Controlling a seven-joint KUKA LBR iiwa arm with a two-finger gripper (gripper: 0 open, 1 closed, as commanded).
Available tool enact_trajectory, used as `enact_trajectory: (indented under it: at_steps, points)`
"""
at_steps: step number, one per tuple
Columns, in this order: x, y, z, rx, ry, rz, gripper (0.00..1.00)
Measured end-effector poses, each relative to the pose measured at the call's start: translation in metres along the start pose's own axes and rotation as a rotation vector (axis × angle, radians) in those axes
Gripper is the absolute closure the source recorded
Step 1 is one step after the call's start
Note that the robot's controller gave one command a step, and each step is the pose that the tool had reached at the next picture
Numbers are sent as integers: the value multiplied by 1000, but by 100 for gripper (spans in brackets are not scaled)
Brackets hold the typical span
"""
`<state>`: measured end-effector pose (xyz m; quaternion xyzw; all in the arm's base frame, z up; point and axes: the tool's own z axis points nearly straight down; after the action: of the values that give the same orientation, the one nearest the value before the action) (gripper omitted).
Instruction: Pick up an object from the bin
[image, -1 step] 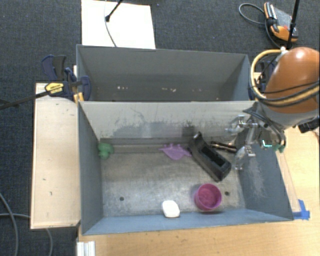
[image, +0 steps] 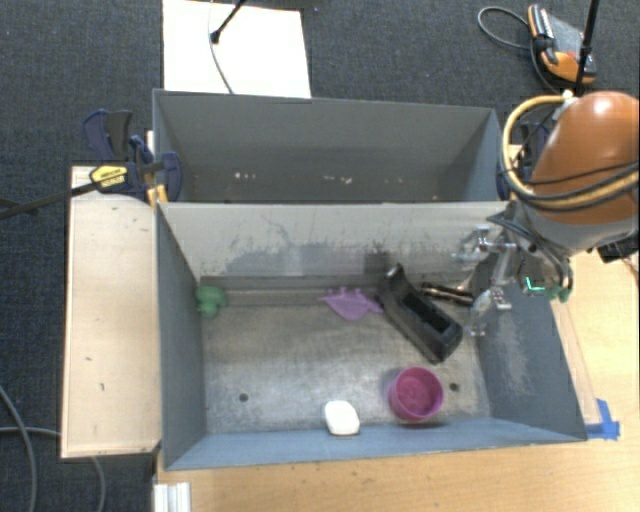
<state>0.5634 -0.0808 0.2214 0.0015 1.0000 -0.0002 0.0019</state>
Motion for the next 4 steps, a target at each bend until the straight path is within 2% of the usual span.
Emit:
enact_trajectory:
  at_steps: [1, 2, 3, 4]
  points:
    - [-4, 17, 41, 1, -8, 21, 0]
    - [17, 6, 139, -5, -36, 86, 100]
    - [17, 6, 139, -5, -36, 85, 100]
    - [34, 12, 130, 3, -10, -13, 100]
